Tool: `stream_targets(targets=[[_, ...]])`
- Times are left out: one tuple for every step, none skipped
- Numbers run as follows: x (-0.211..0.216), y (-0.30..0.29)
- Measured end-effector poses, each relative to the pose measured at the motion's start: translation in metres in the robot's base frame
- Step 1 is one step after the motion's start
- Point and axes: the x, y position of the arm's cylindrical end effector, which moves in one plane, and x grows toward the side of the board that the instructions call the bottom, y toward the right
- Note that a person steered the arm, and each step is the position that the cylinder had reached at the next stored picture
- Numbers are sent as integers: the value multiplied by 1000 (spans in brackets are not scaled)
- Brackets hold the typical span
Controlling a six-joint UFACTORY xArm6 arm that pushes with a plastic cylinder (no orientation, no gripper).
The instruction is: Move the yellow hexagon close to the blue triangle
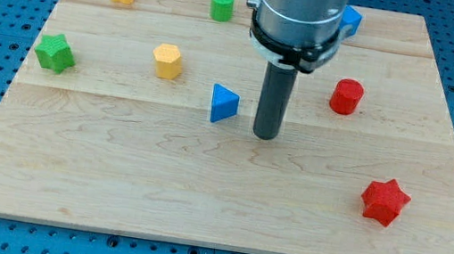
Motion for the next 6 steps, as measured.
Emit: stream_targets(targets=[[-42,-13],[-95,-26],[-137,-129],[-113,-159],[-88,-114],[-96,-107]])
